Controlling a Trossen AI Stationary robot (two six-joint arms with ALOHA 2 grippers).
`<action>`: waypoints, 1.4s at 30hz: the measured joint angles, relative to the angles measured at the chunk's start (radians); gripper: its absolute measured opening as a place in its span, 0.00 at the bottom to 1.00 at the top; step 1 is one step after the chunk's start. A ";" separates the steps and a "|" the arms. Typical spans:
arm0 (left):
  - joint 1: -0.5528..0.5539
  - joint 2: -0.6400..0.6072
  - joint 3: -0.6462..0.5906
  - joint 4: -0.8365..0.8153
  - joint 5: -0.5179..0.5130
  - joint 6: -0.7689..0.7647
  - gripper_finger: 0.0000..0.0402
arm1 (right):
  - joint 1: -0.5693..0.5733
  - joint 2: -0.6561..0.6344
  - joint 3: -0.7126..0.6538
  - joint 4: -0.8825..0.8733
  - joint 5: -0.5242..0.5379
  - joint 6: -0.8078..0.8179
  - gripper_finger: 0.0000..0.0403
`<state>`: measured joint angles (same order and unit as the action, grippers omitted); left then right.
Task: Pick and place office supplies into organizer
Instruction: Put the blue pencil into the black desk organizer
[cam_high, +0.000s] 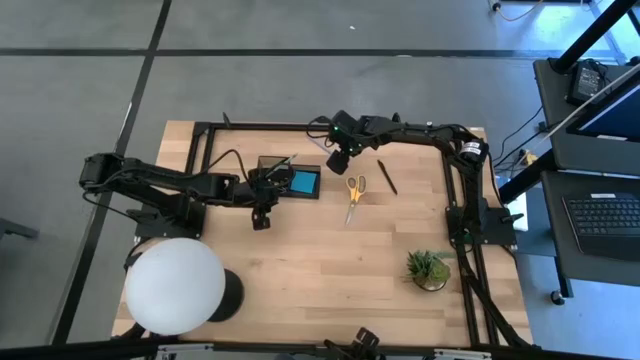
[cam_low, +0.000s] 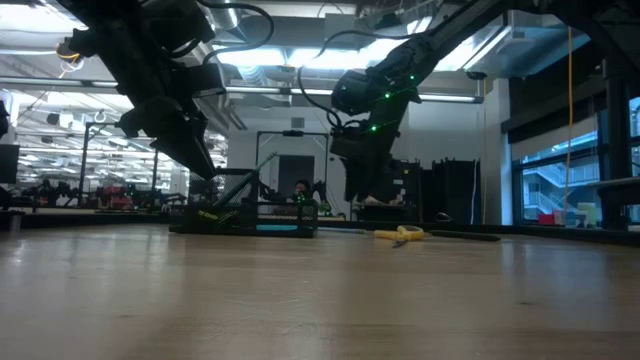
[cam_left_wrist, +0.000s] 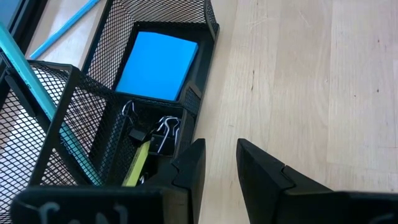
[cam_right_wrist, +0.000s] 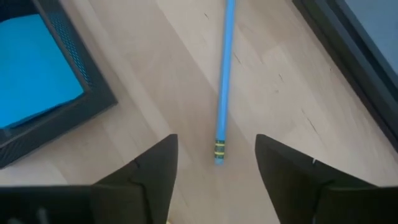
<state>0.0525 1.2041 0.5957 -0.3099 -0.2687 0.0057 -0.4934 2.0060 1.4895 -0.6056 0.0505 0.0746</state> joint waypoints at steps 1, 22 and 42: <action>0.000 0.000 0.000 0.000 0.000 0.001 0.21 | 0.000 0.000 0.000 -0.004 0.000 0.000 0.53; 0.000 0.000 0.000 0.000 0.000 0.007 0.21 | 0.000 0.086 0.000 -0.010 -0.003 -0.004 0.43; 0.000 0.000 0.000 0.000 0.000 0.008 0.21 | -0.021 0.157 0.006 -0.002 -0.015 0.000 0.39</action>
<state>0.0525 1.2041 0.5957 -0.3096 -0.2691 0.0135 -0.5146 2.1632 1.4952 -0.6075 0.0352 0.0748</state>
